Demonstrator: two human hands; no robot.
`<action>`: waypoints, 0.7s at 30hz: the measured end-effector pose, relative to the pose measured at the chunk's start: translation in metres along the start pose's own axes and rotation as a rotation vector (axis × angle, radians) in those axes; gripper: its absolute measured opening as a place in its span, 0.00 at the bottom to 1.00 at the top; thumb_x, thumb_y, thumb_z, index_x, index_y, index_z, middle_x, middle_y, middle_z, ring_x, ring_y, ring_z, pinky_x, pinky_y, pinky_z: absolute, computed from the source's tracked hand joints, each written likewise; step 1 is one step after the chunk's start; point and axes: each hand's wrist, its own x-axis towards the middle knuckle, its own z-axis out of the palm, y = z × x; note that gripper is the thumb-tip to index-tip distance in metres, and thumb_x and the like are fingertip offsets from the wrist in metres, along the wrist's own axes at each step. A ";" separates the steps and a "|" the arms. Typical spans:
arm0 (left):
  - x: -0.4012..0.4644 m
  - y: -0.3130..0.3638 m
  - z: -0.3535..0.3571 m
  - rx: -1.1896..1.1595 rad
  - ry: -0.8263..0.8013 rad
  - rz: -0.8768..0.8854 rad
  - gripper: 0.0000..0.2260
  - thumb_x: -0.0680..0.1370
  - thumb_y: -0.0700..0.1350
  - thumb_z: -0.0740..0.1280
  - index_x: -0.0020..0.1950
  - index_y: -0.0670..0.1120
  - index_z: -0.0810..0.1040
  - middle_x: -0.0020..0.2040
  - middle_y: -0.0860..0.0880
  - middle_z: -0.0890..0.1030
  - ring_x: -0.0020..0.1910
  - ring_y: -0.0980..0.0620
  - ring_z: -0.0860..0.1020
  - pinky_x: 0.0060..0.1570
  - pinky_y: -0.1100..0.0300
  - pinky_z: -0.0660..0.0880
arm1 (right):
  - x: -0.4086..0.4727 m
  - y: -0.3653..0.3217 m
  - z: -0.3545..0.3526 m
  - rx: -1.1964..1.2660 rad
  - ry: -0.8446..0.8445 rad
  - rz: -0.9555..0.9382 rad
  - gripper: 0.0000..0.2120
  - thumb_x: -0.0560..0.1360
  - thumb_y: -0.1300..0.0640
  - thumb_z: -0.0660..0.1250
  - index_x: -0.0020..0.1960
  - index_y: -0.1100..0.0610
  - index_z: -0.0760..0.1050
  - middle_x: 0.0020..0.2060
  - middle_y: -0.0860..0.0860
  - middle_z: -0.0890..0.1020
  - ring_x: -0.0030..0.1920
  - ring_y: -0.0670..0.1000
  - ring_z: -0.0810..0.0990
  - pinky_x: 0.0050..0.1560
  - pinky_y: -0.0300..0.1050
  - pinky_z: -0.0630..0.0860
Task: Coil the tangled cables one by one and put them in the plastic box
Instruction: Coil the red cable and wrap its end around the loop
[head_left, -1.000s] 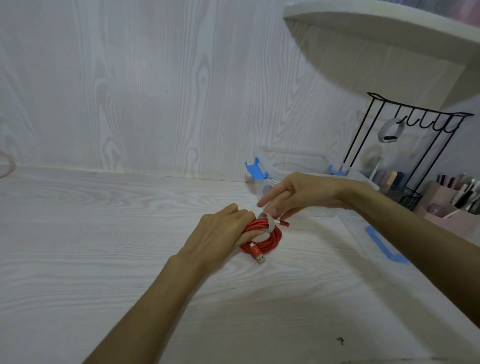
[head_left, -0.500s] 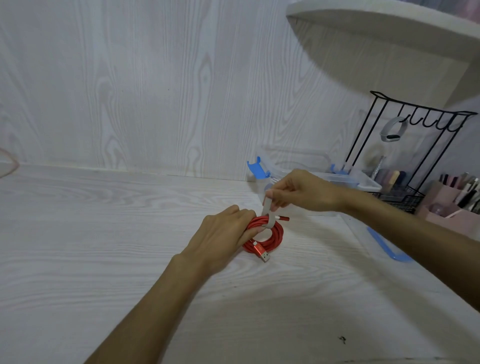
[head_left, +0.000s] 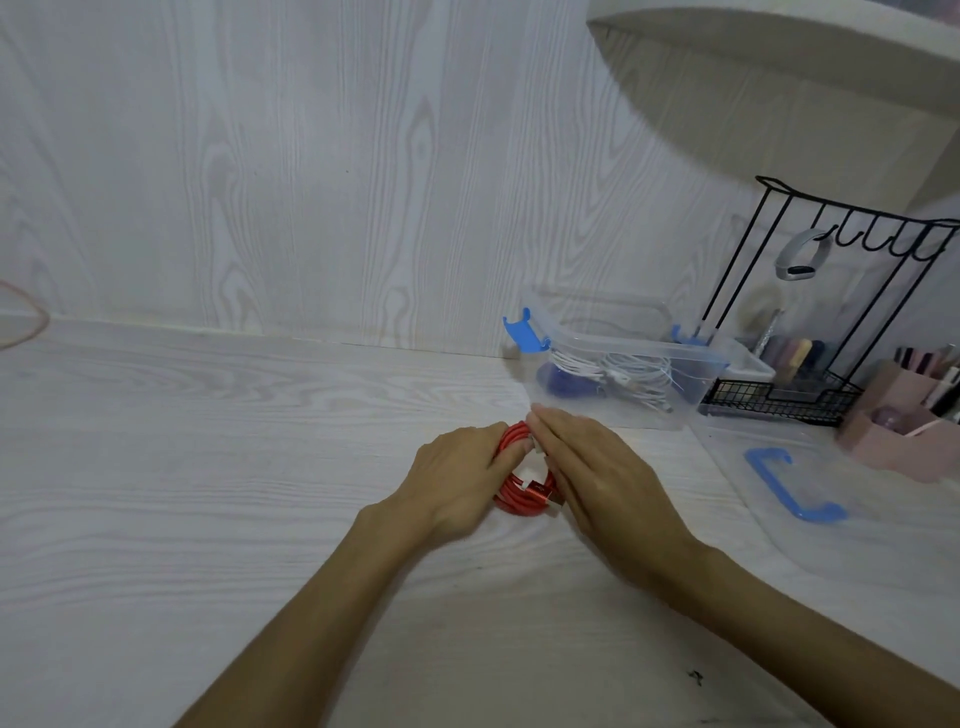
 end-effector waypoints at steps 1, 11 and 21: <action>0.000 -0.001 0.000 -0.063 -0.021 -0.035 0.18 0.81 0.58 0.53 0.45 0.48 0.74 0.42 0.50 0.79 0.43 0.48 0.77 0.47 0.51 0.72 | 0.001 -0.001 0.002 -0.024 -0.042 -0.005 0.30 0.67 0.70 0.73 0.68 0.65 0.70 0.66 0.59 0.73 0.66 0.58 0.73 0.64 0.56 0.72; -0.001 -0.002 0.003 0.023 -0.051 -0.017 0.19 0.81 0.59 0.47 0.51 0.49 0.72 0.44 0.51 0.79 0.44 0.49 0.76 0.44 0.55 0.69 | 0.049 0.048 -0.042 0.784 -0.359 0.395 0.19 0.76 0.52 0.65 0.67 0.47 0.71 0.58 0.42 0.80 0.58 0.37 0.77 0.59 0.29 0.71; -0.002 -0.003 0.001 -0.119 -0.024 0.003 0.17 0.82 0.54 0.47 0.66 0.58 0.71 0.55 0.54 0.80 0.51 0.51 0.76 0.50 0.53 0.71 | 0.058 0.037 -0.019 0.467 -0.368 0.167 0.09 0.76 0.49 0.67 0.54 0.50 0.79 0.48 0.40 0.82 0.46 0.40 0.77 0.50 0.37 0.75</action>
